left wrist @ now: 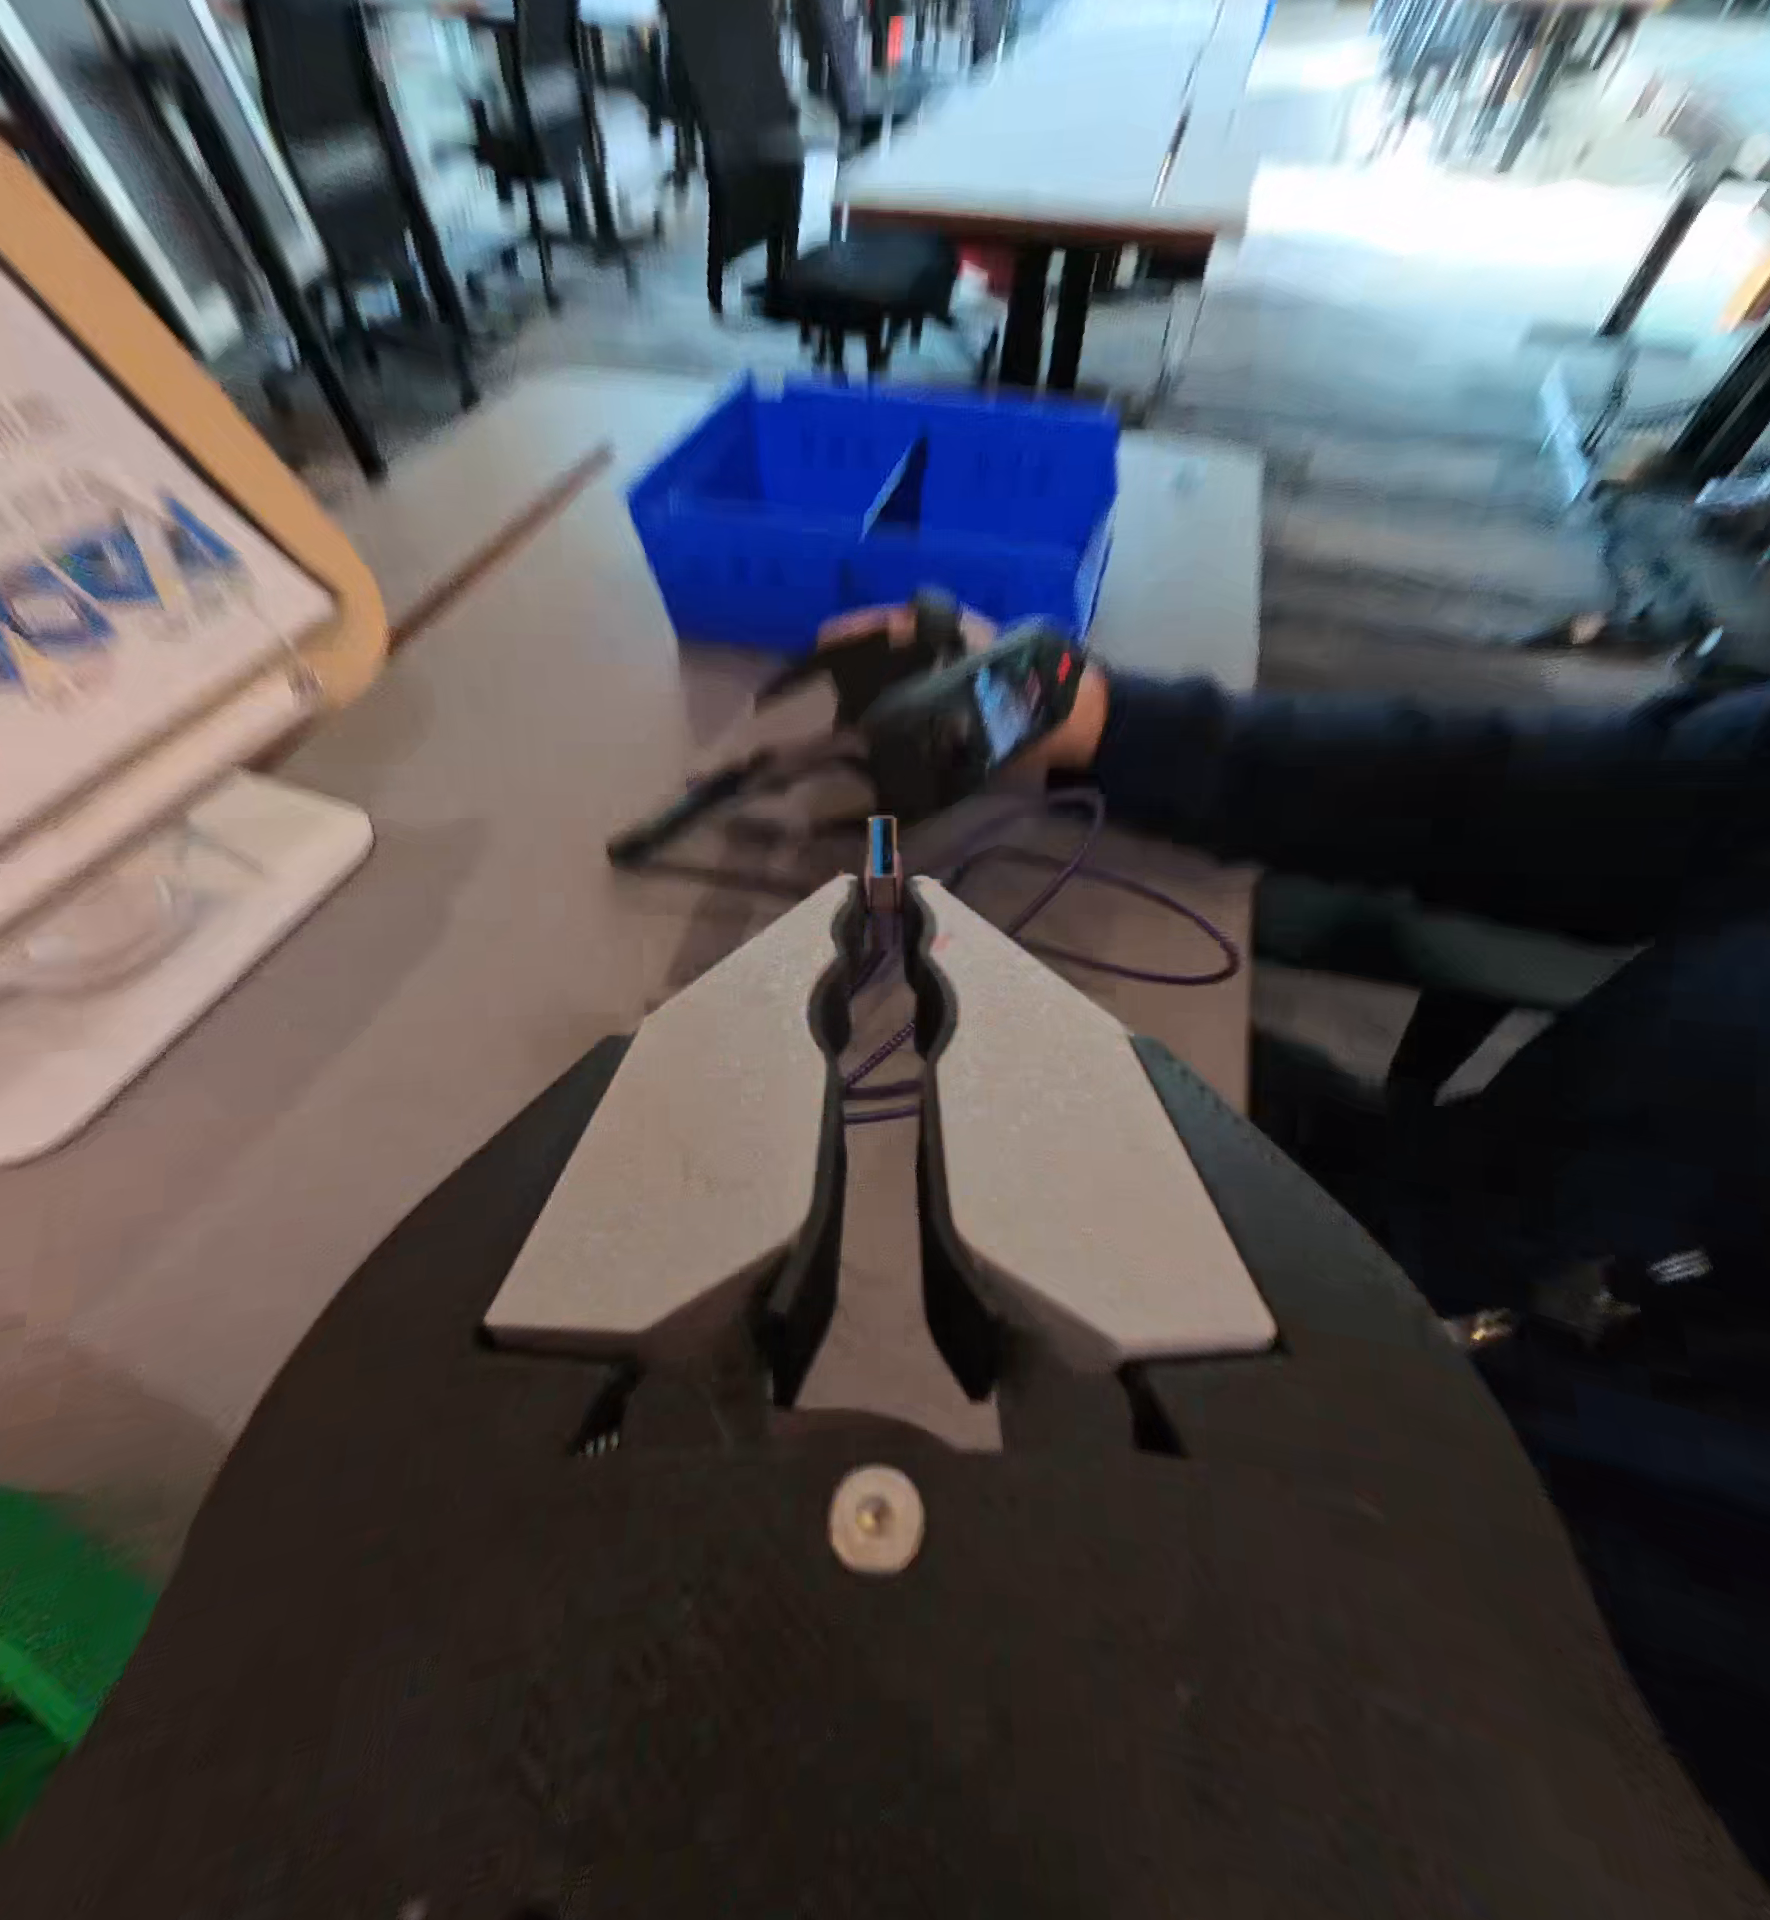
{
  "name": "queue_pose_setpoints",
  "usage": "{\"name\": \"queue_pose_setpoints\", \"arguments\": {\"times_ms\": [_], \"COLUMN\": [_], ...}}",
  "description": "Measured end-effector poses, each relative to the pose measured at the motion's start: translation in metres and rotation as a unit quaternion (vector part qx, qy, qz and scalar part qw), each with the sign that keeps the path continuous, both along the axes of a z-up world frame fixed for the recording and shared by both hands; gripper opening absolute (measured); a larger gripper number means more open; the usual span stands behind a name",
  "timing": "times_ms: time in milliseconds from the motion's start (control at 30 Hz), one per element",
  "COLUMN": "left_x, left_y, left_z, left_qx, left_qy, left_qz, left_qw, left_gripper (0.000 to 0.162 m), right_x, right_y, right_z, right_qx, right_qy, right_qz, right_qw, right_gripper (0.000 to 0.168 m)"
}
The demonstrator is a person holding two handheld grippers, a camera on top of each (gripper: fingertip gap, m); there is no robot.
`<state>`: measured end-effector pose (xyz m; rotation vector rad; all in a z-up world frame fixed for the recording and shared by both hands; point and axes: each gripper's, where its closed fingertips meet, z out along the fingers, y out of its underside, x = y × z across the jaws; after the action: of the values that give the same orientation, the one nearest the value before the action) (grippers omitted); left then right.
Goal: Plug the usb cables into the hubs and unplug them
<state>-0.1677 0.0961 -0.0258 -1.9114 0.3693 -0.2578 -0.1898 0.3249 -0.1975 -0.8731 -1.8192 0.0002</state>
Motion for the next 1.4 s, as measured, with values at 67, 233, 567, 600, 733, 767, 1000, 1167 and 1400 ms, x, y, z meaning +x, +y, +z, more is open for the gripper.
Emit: {"name": "queue_pose_setpoints", "arguments": {"times_ms": [67,233,567,600,733,767,1000,1167,1400], "left_x": [0.002,0.016,0.01,0.006,0.002,0.002,-0.008,-0.035,-0.033], "left_y": [0.014,0.026,0.011,0.011,0.016,0.019,0.035,0.044,0.057], "left_z": [-0.043,-0.094,-0.114,-0.114,-0.111,-0.112,-0.128,-0.109,-0.128], "left_qx": [-0.048,-0.097,-0.061,-0.056,-0.02,-0.015,-0.005,0.069,0.069], "left_qy": [0.005,-0.006,0.184,0.208,0.256,0.257,0.224,0.282,0.311], "left_qz": [0.001,-0.032,-0.002,0.01,0.047,0.058,0.127,0.204,0.191], "left_qw": [0.999,0.995,0.981,0.977,0.965,0.965,0.966,0.935,0.928], "left_gripper": [0.003,0.003,0.003,0.003,0.003,0.003,0.003,0.003,0.003], "right_x": [0.001,-0.003,-0.014,-0.014,-0.013,-0.013,-0.011,-0.01,-0.01], "right_y": [0.002,0.008,-0.011,-0.012,-0.011,-0.01,-0.01,-0.015,-0.017], "right_z": [0.0,-0.007,-0.024,-0.025,-0.019,-0.019,-0.023,-0.023,-0.022], "right_qx": [0.001,0.079,0.174,0.172,0.156,0.155,0.147,0.141,0.129], "right_qy": [0.001,-0.023,-0.057,-0.056,-0.038,-0.037,-0.043,-0.046,-0.043], "right_qz": [0.0,-0.009,0.032,0.036,0.036,0.036,0.036,0.039,0.038], "right_qw": [1.0,0.997,0.983,0.983,0.986,0.987,0.988,0.988,0.99], "right_gripper": [0.007,0.008,0.008,0.009,0.01,0.009,0.008,0.009,0.009]}}
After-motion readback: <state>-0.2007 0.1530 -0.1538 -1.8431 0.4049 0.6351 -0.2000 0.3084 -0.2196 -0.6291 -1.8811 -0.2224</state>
